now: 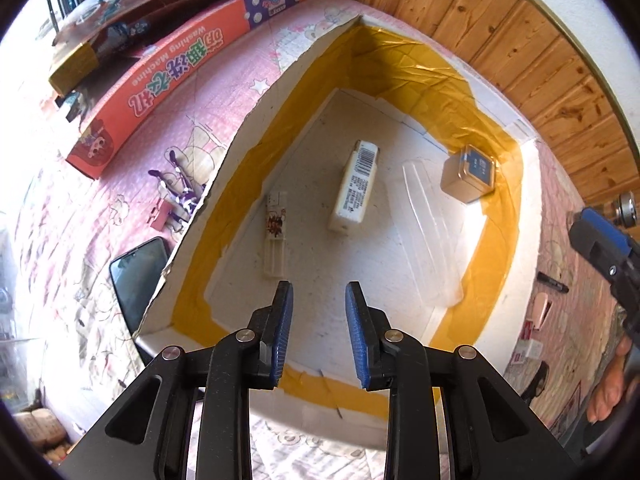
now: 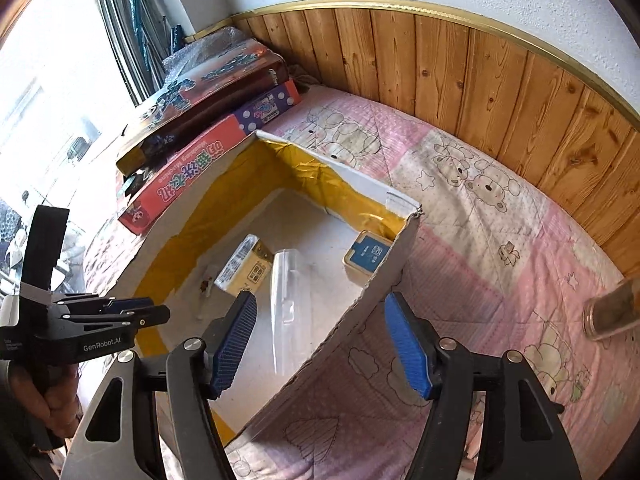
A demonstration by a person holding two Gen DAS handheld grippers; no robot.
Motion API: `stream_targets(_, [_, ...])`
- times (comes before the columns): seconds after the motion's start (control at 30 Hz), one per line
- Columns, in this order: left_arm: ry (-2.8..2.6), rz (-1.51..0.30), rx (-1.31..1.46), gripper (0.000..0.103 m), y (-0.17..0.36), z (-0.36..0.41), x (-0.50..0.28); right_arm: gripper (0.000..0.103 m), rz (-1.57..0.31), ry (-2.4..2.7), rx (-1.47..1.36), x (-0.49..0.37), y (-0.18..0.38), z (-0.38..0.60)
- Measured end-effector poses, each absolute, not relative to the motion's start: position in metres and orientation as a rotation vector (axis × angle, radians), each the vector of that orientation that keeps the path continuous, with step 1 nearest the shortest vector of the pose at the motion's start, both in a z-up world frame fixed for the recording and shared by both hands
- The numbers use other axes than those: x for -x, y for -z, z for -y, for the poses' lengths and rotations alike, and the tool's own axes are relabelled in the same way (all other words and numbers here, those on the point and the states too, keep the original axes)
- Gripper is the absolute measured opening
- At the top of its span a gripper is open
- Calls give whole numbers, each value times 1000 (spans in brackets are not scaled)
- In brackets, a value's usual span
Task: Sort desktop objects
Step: 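Withdraw both tools from the cardboard box toward the remaining items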
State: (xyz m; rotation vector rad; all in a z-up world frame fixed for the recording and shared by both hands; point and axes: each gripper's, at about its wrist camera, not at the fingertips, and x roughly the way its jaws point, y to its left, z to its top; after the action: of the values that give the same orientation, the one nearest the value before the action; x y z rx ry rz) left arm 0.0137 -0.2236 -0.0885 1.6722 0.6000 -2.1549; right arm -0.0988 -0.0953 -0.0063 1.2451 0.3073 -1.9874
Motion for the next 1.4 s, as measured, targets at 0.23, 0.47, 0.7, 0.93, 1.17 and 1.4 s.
stream_targets(0.23, [2214, -557, -1638, 29, 68, 214, -29, 70, -288, 1979, -1215, 61, -8, 85])
stream_targets(0.47, [2250, -539, -1631, 31, 56, 199, -44, 72, -270, 1984, -1196, 26, -16, 65])
stream_targets(0.7, [2300, -538, -1633, 32, 45, 177, -65, 72, -192, 1991, -1171, -9, -19, 36])
stream_targets(0.93, [2405, -506, -1704, 34, 42, 133, -76, 72, -77, 2029, -1160, -44, -7, -17])
stream_targets(1.17, [2466, -428, -1843, 35, 55, 68, -57, 72, 77, 2163, -1282, -52, 23, -106])
stream_targets(1.4, [2554, -306, -1994, 40, 68, -1, -18, 72, 352, 2299, -1493, -49, 64, -192])
